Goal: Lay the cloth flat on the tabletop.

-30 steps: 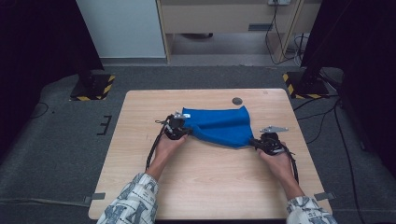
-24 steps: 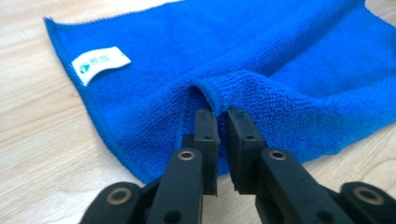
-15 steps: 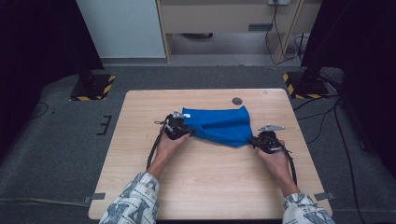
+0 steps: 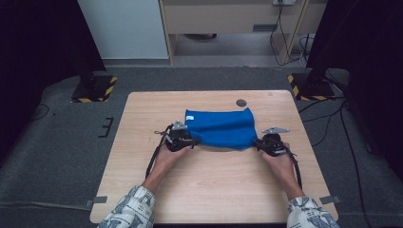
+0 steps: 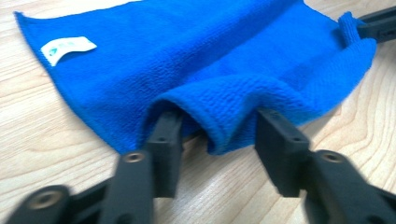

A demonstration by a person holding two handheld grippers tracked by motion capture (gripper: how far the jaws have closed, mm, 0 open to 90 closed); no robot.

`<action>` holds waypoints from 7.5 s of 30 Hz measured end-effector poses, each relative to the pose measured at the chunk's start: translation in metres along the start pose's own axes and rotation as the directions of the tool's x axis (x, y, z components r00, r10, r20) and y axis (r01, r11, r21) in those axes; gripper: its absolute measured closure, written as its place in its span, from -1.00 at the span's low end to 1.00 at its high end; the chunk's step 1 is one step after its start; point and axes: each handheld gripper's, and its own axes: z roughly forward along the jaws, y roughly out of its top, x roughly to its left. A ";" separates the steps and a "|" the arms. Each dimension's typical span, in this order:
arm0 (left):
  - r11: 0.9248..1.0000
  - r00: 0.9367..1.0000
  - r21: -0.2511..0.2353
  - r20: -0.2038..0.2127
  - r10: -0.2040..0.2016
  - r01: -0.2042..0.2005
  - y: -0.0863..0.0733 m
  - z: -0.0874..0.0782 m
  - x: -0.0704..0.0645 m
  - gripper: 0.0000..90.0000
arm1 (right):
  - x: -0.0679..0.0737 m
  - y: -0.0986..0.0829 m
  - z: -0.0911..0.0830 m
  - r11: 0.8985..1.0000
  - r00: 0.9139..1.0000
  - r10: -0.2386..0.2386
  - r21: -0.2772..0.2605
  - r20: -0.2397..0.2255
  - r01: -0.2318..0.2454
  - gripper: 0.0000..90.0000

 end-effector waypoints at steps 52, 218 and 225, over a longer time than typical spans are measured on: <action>0.993 0.998 0.115 -0.055 -0.005 0.011 0.029 0.026 0.013 0.98 | -0.005 0.006 -0.018 0.998 0.999 -0.012 -0.058 0.052 0.015 0.89; 0.996 0.995 0.051 -0.061 0.076 -0.073 -0.056 -0.108 -0.014 -0.21 | 0.209 -0.012 -0.007 0.916 0.858 -0.399 -0.086 -0.324 0.393 -0.23; 0.996 0.995 0.040 -0.056 0.080 -0.077 -0.046 -0.107 0.000 -0.56 | 0.227 -0.007 0.001 0.911 0.841 -0.404 -0.072 -0.361 0.407 -0.45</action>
